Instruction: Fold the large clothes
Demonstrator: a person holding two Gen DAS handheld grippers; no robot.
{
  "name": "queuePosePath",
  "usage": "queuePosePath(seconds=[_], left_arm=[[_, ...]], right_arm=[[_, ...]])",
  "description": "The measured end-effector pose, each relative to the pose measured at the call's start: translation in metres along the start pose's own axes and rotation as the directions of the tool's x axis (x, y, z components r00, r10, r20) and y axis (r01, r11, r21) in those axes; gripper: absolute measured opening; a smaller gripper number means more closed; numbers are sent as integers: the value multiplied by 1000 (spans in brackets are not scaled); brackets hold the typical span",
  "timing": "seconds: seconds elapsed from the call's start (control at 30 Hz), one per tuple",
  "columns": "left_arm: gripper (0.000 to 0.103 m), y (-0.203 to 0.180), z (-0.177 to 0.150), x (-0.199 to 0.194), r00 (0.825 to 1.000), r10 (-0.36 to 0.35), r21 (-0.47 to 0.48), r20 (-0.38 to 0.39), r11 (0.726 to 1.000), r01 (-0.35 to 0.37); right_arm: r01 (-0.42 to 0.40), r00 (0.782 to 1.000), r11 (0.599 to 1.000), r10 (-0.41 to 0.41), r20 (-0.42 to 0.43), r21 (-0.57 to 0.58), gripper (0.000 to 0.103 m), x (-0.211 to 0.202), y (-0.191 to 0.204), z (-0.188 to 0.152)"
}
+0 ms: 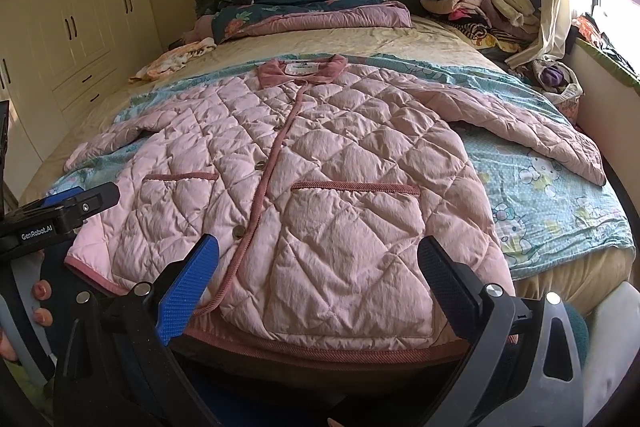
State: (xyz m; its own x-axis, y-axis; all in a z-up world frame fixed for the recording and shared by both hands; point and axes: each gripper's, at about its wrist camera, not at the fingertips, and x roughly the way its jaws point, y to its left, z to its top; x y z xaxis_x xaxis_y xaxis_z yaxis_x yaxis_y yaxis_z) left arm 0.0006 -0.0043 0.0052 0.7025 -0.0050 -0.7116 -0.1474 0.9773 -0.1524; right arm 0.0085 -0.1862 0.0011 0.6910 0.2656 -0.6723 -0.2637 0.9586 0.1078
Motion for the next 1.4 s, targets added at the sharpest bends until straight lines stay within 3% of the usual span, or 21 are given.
queuePosePath(seconds=[0.67,1.4], left_arm=[[95,-14,7,-1,1000,-3,5,1,1000,3],[95,-22,63,50,999,-30,18,-18,999,31]], right_arm=[[1,1000,1000,-1,-10,5,99,4,2,4],[73,997,997,-73,-21,25,99,44,-22,72]])
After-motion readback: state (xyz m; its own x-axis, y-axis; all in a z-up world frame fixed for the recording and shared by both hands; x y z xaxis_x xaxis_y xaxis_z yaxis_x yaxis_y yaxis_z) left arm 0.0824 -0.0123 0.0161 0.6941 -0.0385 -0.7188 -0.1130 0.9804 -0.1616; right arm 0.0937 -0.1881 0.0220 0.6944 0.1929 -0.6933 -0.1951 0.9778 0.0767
